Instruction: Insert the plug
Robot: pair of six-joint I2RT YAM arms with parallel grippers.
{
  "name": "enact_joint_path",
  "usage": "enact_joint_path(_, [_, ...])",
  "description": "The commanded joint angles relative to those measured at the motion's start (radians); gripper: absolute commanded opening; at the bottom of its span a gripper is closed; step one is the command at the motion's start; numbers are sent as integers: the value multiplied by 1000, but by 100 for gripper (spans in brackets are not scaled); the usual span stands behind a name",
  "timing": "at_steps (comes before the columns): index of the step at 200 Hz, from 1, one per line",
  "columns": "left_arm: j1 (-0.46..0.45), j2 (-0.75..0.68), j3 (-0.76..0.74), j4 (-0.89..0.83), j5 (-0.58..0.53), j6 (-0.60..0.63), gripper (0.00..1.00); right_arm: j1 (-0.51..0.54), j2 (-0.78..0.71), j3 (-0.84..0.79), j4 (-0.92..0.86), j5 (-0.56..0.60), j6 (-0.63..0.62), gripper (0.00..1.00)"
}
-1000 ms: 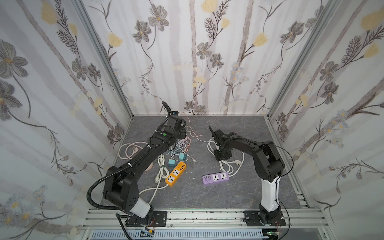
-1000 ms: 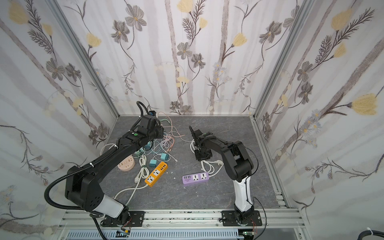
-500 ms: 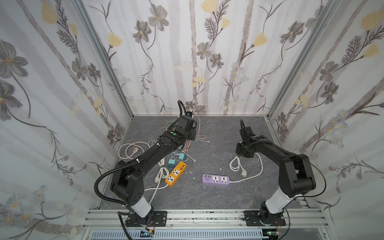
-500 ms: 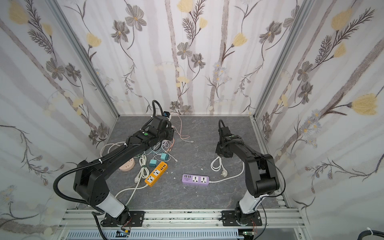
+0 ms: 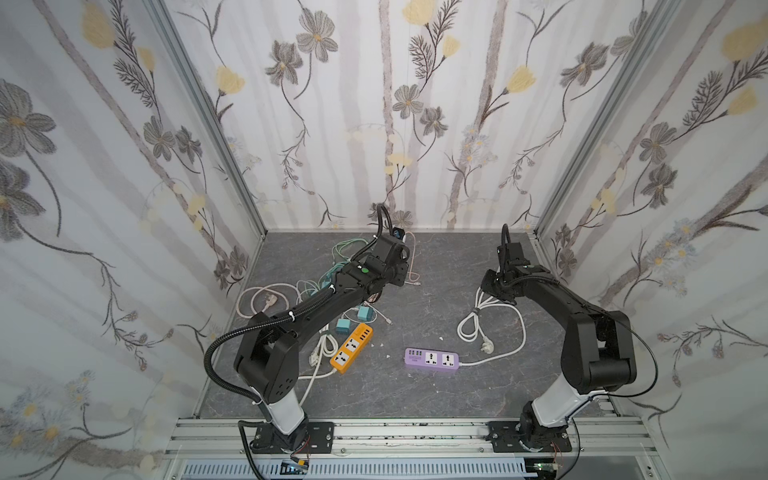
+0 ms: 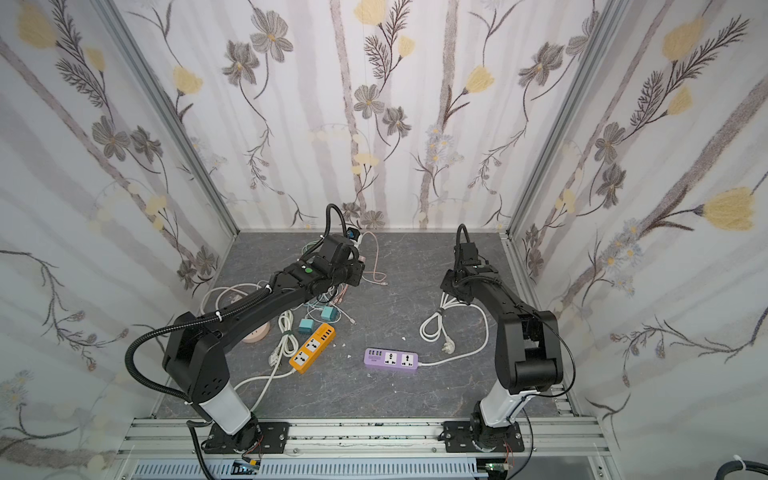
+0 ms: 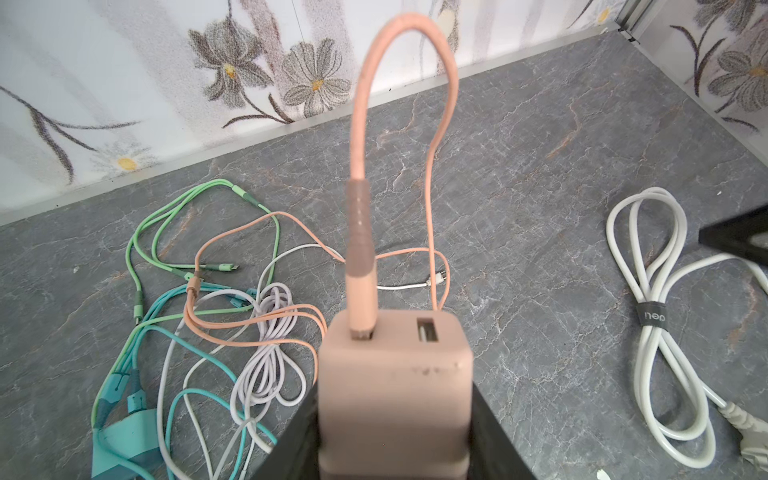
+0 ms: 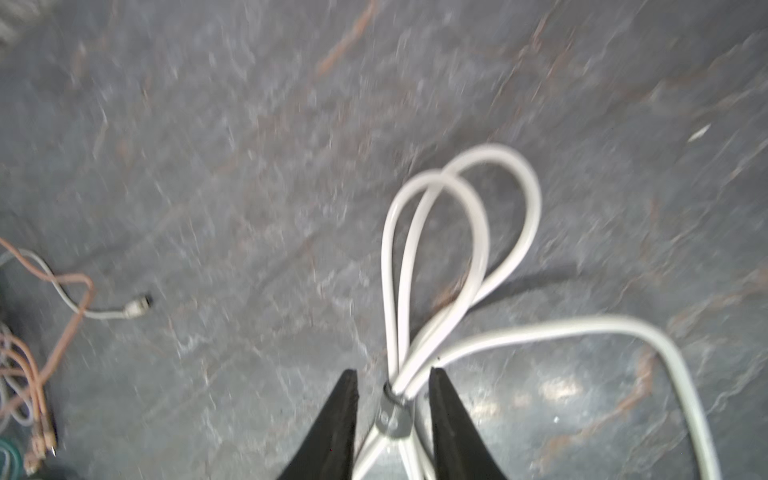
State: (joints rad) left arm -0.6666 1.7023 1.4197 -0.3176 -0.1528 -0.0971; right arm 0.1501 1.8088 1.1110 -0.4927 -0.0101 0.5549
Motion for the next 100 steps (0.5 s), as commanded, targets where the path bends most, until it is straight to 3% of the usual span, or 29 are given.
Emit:
enact_joint_path(1, [0,-11,-7,41,-33,30,0,55,-27,-91,-7,-16,66,26])
enact_joint_path(18, [1,-18,-11,39,-36,37,0,111,-65,-114,-53,-7,75,25])
enact_joint_path(48, [0,-18,-22,41,-28,48,0,166,-79,-137,-102,-108,111,30])
enact_joint_path(64, [1,-20,-28,45,-43,52,0,200,-70,-142,-99,-139,143,36])
enact_joint_path(82, [1,-25,-43,52,-53,51,0,231,-41,-120,-112,-95,144,46])
enact_joint_path(100, [2,-29,-58,63,-53,57,0,252,20,-79,-144,-84,110,49])
